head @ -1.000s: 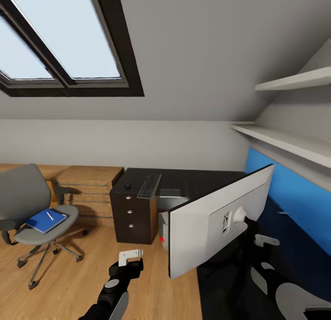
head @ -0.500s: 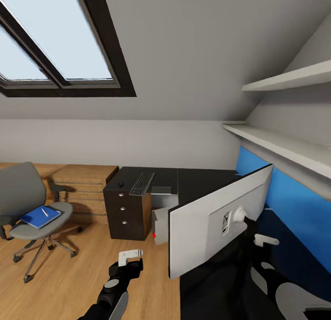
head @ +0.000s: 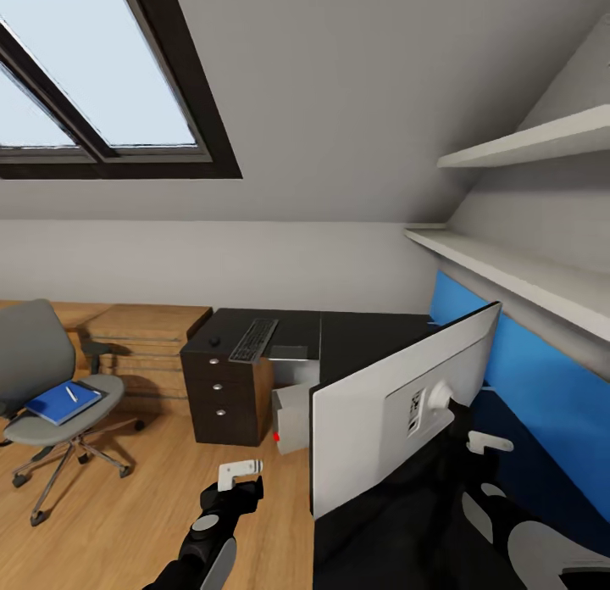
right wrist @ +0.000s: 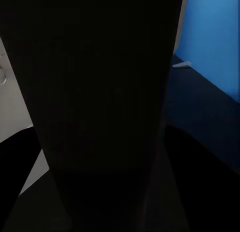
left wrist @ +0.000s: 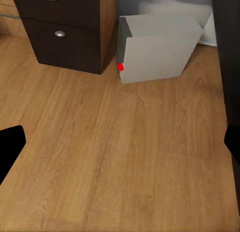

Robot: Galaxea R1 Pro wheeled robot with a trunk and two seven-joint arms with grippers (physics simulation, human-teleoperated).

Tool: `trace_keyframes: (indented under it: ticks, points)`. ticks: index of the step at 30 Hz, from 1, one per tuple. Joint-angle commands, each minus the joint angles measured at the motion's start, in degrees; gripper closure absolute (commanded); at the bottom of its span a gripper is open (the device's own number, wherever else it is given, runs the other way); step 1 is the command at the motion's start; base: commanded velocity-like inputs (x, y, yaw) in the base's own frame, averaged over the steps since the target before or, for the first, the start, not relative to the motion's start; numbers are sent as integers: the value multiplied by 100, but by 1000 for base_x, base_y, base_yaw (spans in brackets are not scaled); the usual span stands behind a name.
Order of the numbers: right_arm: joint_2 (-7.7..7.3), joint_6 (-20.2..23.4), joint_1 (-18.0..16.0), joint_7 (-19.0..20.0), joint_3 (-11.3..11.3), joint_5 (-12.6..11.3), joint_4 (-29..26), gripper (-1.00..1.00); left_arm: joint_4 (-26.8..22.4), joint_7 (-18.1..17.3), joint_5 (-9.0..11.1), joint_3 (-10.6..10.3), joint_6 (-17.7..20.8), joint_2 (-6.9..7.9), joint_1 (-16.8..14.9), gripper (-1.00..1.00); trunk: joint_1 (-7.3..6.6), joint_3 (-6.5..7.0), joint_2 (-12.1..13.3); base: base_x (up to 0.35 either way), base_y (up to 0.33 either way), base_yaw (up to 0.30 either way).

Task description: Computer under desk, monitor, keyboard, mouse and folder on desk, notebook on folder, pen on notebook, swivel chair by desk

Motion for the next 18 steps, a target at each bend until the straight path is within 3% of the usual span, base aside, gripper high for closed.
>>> trace_keyframes:
  ticks: [1,12,18]
  points:
    - [-6,-45,3,-117,214,-161,19,100,-9,48,50,-11,14,3,-2,-100,2,-5,-3,4,-81,0]
    - [-14,-48,3,-117,208,-161,19,100,-9,48,53,-11,15,3,-2,-100,2,-5,-3,1,-248,0]
    - [-15,-43,3,-117,209,-161,19,100,-9,48,59,-11,15,3,-2,-100,2,-5,-3,0,-72,0]
